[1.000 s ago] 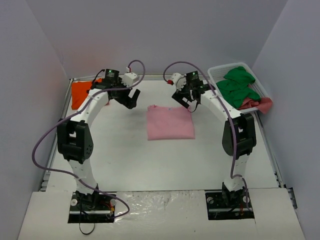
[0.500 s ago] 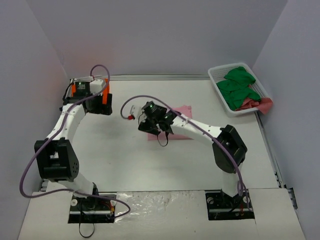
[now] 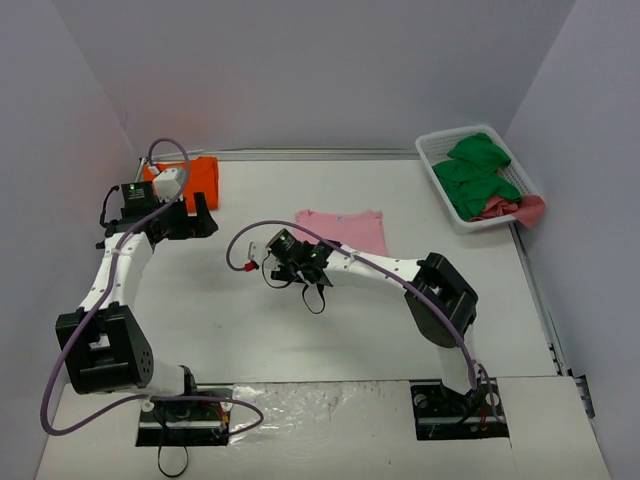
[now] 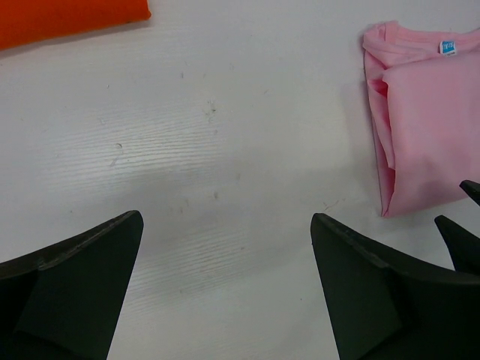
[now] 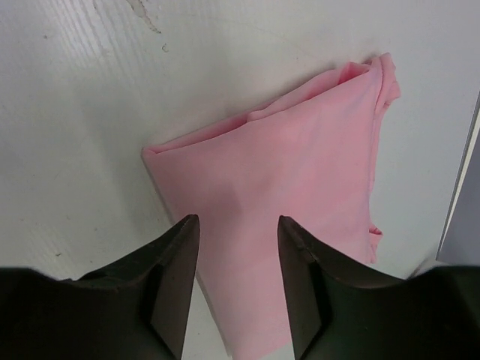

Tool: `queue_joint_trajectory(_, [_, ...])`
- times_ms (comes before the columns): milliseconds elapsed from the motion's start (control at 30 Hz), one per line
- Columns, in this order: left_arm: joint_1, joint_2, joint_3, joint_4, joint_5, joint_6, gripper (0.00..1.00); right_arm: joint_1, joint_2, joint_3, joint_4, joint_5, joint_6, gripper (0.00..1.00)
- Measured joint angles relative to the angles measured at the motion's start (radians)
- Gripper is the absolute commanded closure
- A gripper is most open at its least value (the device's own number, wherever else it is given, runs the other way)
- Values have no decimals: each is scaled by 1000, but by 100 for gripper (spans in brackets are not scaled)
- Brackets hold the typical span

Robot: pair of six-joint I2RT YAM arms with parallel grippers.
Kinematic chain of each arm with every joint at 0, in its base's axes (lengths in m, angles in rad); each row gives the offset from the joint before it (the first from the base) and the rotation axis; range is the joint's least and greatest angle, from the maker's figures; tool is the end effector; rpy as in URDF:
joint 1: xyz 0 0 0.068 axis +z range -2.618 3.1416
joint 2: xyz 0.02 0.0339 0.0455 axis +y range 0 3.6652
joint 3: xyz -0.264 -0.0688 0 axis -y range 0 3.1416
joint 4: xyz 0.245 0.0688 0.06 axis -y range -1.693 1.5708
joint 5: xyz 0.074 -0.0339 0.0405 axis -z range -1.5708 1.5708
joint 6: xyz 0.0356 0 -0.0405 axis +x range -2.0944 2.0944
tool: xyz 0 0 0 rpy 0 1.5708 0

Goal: Fold and stack the t-shirts
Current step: Put the neatly folded tshirt into the corner of the board with the left arm

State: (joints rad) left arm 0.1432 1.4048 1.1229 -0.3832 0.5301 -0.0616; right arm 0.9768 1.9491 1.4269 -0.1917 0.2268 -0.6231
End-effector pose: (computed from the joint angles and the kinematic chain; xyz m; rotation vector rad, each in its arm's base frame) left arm 0.3102 0.0265 0.2987 0.0631 2.1816 -0.5439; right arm 0.2540 0.3618 0.2175 -1.5397 1.6595 -0.0718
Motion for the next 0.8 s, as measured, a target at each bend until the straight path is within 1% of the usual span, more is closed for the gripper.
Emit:
queue_joint_trajectory(67, [9,6,-3,8,15,-9,6,0,2,-14,-1,1,-5,55])
queue_joint_trajectory(267, [10,28,-5,31,50,-33,6,0,16,-27,-46,-14,-2,57])
queue_joint_trajectory(400, [10,32,-9,37,54,-48,6,0,39,-27,-60,-32,0,55])
queue_joint_trajectory(500, [10,32,-16,53,57,-55,6,0,68,-27,-60,-40,4,51])
queue_joint_trajectory(567, [10,32,-33,66,58,-57,6,0,91,-25,-62,-44,6,51])
queue_joint_trajectory(800, [10,32,-67,78,71,-66,6,9,137,35,-66,-31,5,49])
